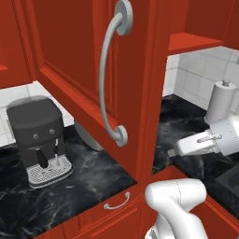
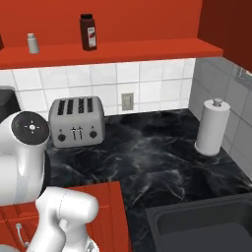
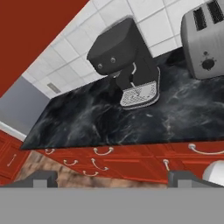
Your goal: Collect the paprika, ketchup, and shaker from the cabinet and place them next to the stove.
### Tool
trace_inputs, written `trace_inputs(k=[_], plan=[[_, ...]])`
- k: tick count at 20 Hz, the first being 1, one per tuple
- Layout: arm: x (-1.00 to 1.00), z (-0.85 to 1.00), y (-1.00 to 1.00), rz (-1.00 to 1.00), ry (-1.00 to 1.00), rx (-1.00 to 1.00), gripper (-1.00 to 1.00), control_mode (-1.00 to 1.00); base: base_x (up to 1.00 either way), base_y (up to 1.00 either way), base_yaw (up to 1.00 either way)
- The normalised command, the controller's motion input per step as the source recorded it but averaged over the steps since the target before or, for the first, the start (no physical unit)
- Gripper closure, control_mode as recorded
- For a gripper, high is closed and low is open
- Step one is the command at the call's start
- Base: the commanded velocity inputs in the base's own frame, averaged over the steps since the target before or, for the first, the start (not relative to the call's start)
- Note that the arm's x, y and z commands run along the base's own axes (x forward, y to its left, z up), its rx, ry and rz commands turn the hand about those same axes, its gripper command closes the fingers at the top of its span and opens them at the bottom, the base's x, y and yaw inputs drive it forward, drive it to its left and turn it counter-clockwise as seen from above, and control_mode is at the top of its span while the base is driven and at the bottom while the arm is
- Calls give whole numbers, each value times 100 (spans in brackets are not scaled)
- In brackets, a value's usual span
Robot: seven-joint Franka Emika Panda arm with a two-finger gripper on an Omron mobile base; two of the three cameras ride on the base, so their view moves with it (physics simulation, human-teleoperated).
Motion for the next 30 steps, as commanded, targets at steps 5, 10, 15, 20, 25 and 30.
trace_inputs(k=[5, 10, 15, 20, 25, 30], plan=[[0, 0, 0, 0, 0, 0, -100, 100, 95, 0, 11], [0, 0, 0, 0, 0, 0, -100, 100, 99, 0, 27], [0, 0, 0, 0, 0, 0, -100, 100, 45, 0, 6], [30, 17, 0, 0, 0, -1, -100, -100, 18, 0, 0], [32, 57, -2, -6, -1, -5, -100, -100, 0, 0, 0], [23, 59, -16, -11, 0, -4, -100, -100, 0, 0, 0]])
